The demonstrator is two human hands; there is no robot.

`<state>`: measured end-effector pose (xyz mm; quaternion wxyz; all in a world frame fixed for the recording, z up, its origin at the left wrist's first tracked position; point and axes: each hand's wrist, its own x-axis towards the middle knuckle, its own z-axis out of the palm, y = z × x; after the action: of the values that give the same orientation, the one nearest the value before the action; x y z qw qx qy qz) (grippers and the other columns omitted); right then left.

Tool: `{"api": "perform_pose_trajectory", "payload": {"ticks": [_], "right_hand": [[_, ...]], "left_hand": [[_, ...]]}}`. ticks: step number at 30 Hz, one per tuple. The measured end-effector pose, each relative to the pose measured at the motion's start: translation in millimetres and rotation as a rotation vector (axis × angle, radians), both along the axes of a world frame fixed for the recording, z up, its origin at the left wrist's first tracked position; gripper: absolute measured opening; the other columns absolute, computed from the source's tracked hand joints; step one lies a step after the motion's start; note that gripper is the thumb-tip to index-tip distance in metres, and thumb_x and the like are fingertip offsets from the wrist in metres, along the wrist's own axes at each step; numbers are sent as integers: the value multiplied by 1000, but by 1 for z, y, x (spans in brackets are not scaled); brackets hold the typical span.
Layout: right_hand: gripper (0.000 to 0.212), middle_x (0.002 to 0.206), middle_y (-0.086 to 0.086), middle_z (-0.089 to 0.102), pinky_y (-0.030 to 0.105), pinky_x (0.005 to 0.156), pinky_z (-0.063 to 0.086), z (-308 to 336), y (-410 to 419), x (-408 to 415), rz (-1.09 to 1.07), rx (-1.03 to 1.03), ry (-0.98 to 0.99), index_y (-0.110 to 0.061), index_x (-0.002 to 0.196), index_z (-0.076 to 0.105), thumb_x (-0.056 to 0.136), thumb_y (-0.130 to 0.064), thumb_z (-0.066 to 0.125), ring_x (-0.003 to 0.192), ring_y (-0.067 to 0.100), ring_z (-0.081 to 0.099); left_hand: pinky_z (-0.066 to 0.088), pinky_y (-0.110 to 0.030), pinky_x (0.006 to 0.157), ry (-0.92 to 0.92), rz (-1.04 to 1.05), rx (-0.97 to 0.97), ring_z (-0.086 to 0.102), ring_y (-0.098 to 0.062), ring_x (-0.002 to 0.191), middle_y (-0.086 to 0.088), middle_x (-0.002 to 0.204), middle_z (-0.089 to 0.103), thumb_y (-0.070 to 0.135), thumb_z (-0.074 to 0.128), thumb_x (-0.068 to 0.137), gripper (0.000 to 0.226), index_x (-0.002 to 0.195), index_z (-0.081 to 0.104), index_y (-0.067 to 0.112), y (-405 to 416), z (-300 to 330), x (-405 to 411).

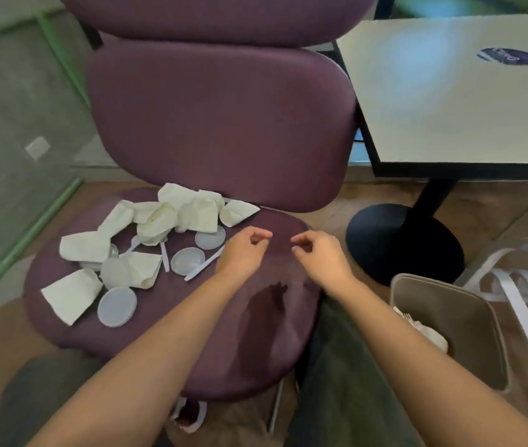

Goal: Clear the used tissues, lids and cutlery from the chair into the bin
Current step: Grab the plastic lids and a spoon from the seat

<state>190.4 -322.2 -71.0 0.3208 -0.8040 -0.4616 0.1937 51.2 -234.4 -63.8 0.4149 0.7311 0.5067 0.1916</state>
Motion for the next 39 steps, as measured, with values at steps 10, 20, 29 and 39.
{"api": "perform_pose_trajectory", "payload": {"ticks": [10,20,29,39], "right_hand": [[28,116,7,67,39,91,50,-24,74,-122,255,-190,9,-19,105,75,88,-17,52,111,30,59],[38,134,7,48,43,96,47,-49,122,-152,331,-288,-109,-24,133,56,96,-21,46,123,27,47],[32,119,8,55,40,89,47,-64,127,-137,233,-333,-112,-17,113,62,98,-40,45,114,29,52],[40,115,10,62,35,77,51,-47,121,-115,-27,-496,35,-8,121,46,83,-12,57,105,32,64]], "left_hand": [[49,-31,87,240,147,110,62,-14,100,10,110,68,20,52,91,23,104,67,32,36,-21,-128],[33,-36,96,622,-58,354,35,-22,128,1,132,48,24,54,91,39,130,50,28,79,-45,-143],[8,-49,116,728,-136,233,18,-22,145,0,154,29,31,50,95,65,152,19,26,95,-79,-134],[26,-37,96,825,-24,438,43,-22,117,-2,122,48,53,70,75,61,124,48,22,91,-58,-126]]}}
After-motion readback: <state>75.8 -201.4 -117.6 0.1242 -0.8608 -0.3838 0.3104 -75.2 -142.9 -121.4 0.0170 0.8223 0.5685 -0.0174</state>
